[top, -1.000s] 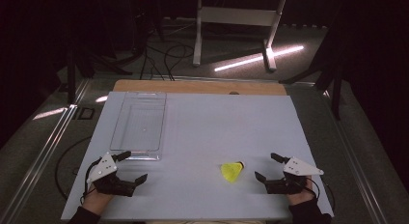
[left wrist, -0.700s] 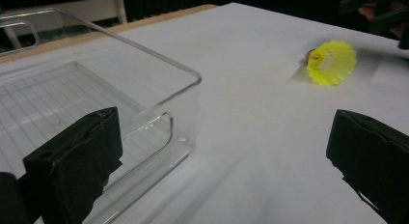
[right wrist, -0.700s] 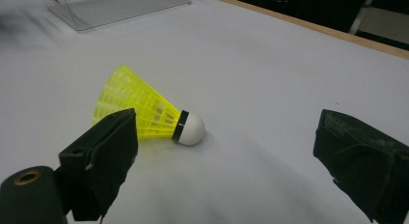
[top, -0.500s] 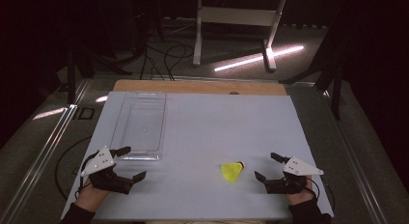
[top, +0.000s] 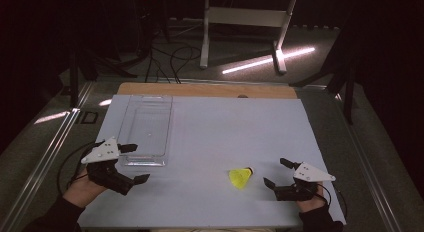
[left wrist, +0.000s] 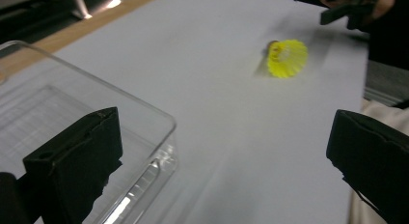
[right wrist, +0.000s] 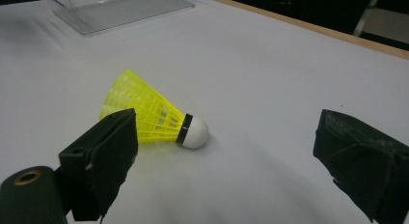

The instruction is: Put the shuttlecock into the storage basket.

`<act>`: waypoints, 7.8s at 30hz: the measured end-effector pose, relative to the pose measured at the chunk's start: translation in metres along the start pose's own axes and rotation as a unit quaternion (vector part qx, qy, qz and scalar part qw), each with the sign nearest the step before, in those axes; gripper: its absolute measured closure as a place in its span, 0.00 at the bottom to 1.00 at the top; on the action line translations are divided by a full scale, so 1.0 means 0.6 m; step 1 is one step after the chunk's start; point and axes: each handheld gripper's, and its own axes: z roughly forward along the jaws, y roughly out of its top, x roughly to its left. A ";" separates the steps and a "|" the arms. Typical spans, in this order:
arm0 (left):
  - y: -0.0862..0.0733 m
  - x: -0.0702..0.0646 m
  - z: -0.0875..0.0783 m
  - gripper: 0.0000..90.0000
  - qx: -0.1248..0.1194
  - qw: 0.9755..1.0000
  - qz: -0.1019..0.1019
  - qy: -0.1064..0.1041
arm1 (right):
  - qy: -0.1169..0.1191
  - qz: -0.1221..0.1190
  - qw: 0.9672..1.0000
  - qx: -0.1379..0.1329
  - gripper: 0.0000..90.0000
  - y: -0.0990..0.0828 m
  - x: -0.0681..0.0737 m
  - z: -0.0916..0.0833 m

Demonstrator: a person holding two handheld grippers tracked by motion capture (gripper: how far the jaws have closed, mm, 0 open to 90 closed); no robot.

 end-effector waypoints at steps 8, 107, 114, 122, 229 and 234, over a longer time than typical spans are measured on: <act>0.026 -0.004 0.013 0.00 0.054 0.998 0.030 -0.015 | 0.001 -0.004 1.000 0.000 0.10 0.001 0.001 0.000; 0.151 -0.098 0.351 0.00 0.315 0.940 0.075 -0.107 | 0.017 0.004 1.000 -0.011 0.10 0.002 0.002 -0.002; 0.158 -0.098 0.371 0.00 0.306 0.944 0.057 -0.112 | 0.015 0.005 1.000 -0.011 0.10 0.002 0.002 -0.003; 0.161 -0.101 0.394 0.02 0.286 0.949 0.058 -0.122 | 0.014 0.004 1.000 -0.011 0.10 0.002 0.002 -0.003; 0.230 0.004 0.324 1.00 0.338 0.940 0.041 -0.023 | 0.009 0.003 1.000 -0.003 0.10 0.002 0.001 0.000; 0.230 0.018 0.304 1.00 0.336 0.941 0.031 -0.007 | 0.007 0.005 1.000 -0.003 0.10 0.003 0.001 0.001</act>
